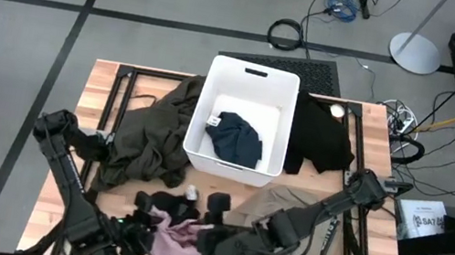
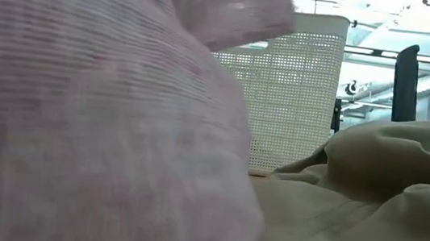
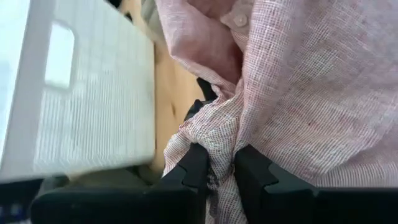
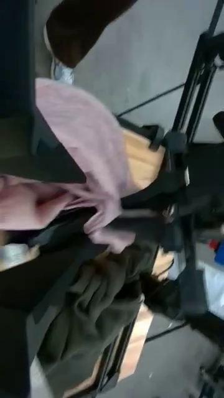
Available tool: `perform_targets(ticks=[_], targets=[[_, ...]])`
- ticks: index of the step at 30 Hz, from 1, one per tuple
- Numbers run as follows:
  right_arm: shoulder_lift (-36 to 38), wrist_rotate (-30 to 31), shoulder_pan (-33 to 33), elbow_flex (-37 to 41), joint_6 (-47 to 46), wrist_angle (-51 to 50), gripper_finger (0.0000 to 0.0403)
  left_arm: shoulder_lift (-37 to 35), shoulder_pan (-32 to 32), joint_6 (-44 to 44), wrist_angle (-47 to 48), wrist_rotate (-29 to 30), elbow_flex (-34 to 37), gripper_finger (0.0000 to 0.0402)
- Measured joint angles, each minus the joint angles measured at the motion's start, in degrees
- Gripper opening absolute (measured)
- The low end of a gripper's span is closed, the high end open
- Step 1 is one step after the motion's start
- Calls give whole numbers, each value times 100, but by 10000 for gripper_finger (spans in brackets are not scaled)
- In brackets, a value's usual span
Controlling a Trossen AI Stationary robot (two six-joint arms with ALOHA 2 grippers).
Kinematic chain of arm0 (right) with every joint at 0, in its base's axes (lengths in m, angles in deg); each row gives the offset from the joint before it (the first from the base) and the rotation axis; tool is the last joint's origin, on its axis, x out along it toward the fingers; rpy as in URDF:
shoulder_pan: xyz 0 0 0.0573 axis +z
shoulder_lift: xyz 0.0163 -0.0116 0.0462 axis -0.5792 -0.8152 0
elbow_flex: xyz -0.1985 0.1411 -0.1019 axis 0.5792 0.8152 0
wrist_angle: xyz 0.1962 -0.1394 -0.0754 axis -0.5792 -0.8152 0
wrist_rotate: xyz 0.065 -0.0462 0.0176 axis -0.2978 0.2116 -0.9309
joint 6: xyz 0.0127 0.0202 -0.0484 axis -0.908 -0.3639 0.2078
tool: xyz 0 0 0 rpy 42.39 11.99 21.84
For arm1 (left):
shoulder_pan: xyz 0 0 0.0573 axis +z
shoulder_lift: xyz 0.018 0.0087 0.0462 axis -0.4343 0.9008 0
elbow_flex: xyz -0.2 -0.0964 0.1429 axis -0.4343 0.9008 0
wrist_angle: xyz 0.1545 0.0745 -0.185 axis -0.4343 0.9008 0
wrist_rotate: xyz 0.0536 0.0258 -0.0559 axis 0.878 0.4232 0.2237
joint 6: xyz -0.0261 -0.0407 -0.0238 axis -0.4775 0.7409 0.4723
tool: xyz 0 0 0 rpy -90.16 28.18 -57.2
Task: Sort clothes
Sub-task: Put the pink shirt into the white laundry bin
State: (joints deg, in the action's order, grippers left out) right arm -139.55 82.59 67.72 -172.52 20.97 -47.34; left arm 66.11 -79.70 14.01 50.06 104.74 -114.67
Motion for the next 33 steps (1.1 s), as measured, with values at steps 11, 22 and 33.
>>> perform_targets(ticks=[11,22,33], targets=[[-578,173,-203,4,-331,368,327,0,271,-1105,-449,497,2,50],[-1067,262,-545,-4,-631,419,349,0,300,-1180,-445,591,2,50],[-1083,283,-551,-7,-679,110,316,0,302,-1118,-423,563,2,60]])
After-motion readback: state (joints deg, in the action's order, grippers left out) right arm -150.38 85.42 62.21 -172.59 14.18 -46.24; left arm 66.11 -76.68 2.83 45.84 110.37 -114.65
